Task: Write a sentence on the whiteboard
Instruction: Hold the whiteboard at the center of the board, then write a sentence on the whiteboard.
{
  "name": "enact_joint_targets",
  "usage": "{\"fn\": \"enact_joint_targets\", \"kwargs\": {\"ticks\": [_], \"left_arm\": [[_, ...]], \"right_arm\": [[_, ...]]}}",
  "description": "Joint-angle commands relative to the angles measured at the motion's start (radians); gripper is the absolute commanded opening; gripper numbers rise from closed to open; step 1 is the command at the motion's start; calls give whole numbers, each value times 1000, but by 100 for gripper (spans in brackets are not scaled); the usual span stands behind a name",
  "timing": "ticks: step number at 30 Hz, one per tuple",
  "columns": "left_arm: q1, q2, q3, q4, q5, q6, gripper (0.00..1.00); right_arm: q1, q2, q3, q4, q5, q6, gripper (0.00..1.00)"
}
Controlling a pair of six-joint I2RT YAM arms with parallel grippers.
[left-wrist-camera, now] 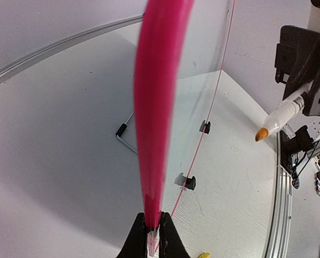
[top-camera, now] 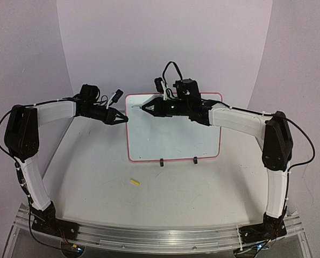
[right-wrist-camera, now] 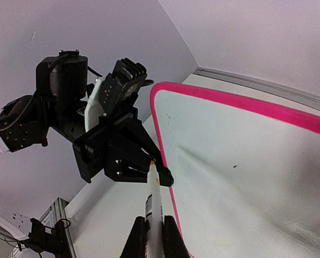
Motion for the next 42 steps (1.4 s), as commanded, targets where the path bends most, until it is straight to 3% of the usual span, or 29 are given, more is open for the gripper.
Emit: {"fn": "enact_joint_targets", "kwargs": {"ticks": [1,25,42], "left_arm": [[0,-15,16,-5,-25,35,0],[-13,-26,15,-27,-50,65,0],[-14,-35,15,-27,-54,67,0]], "right_arm": [[10,31,58,38,12,7,0],[13,109,159,42,113,31,0],[18,73,18,42,144,31,0]]}}
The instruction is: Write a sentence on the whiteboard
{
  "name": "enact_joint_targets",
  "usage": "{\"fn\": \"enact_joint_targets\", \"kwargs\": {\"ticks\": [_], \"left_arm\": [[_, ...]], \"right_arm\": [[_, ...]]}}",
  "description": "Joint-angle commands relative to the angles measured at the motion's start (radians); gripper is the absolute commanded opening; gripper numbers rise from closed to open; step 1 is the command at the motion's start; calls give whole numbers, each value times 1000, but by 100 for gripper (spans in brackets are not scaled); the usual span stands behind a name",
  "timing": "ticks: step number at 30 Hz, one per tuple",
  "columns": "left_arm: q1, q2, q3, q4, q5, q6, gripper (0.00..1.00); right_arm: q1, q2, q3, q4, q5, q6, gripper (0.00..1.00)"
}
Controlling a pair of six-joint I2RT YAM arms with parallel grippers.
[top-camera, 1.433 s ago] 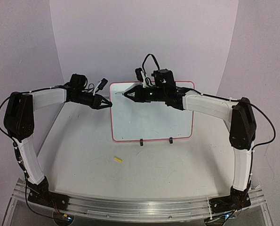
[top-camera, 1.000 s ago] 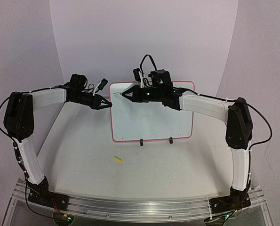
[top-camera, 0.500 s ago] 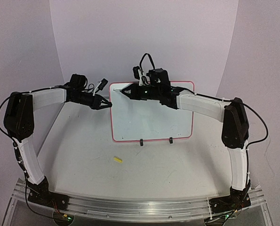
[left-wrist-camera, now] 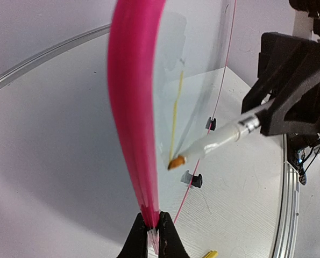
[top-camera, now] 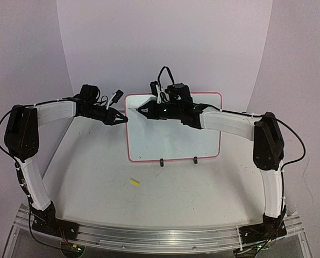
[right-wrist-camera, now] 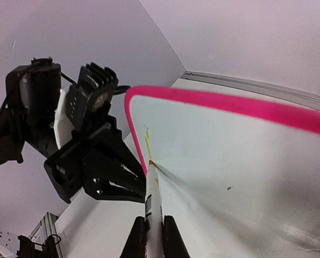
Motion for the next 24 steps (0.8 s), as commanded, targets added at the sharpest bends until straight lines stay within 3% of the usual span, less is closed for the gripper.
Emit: {"fn": "enact_joint_targets", "kwargs": {"ticks": [1,12,24], "left_arm": [[-12,-34,15,-18,-34,25,0],[-11,-38,12,-14,-46,21,0],[-12,-45,9,-13,-49,19,0]], "right_arm": [[-1,-25,-46,7,41,-3,0],[17,-113,-121,141,-52,-18,0],[27,-96,-87,134,16,-28,0]]}}
